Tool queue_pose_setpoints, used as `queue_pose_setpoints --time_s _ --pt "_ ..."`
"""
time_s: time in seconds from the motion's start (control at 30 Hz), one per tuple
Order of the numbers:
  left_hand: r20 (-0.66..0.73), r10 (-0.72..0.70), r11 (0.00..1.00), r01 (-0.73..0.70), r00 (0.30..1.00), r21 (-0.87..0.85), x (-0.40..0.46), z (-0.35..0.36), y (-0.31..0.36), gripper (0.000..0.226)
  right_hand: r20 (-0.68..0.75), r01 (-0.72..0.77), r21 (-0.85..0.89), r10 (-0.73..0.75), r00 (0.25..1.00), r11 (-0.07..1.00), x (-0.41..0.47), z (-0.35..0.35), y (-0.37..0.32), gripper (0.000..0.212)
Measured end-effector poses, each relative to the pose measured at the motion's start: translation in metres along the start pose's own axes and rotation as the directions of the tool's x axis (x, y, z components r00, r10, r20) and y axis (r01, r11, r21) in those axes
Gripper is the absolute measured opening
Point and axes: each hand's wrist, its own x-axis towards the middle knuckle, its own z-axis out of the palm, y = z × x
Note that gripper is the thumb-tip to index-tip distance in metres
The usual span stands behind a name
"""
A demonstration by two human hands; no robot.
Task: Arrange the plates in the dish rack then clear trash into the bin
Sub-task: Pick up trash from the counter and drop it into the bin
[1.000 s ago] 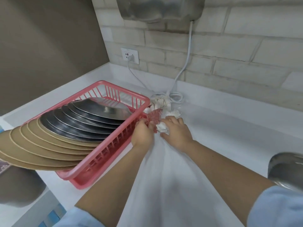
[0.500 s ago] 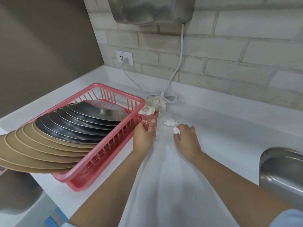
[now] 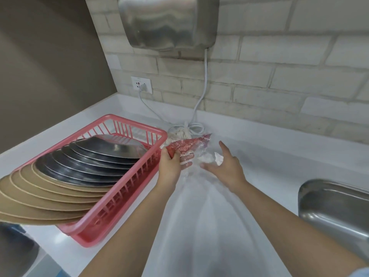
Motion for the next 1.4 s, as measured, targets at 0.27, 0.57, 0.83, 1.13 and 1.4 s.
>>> queue_pose_setpoints --time_s 0.27,0.57,0.83,1.13,1.4 --pt "-0.113 -0.194 0.98 0.187 0.974 -0.073 -0.009 0.002 0.001 0.051 0.027 0.111 0.333 -0.127 0.992 0.936 -0.024 0.004 -0.013 0.023" --pt "0.107 -0.447 0.873 0.407 0.888 0.269 -0.054 -0.012 0.001 0.051 0.01 0.047 0.337 -0.054 0.998 0.94 -0.063 0.006 -0.023 0.027" --pt "0.219 -0.526 0.837 0.454 0.822 0.306 -0.08 -0.026 0.015 0.058 0.132 0.027 0.35 -0.078 0.988 0.936 -0.098 0.005 -0.04 0.022" --pt "0.038 -0.393 0.866 0.383 0.919 -0.321 -0.112 -0.061 0.022 0.014 0.27 0.066 0.342 -0.165 0.949 0.938 -0.162 0.016 -0.045 0.051" --pt "0.016 -0.5 0.79 0.464 0.866 -0.402 -0.17 -0.135 0.016 0.033 0.299 0.185 0.23 -0.251 0.921 0.955 -0.221 0.069 -0.049 0.029"
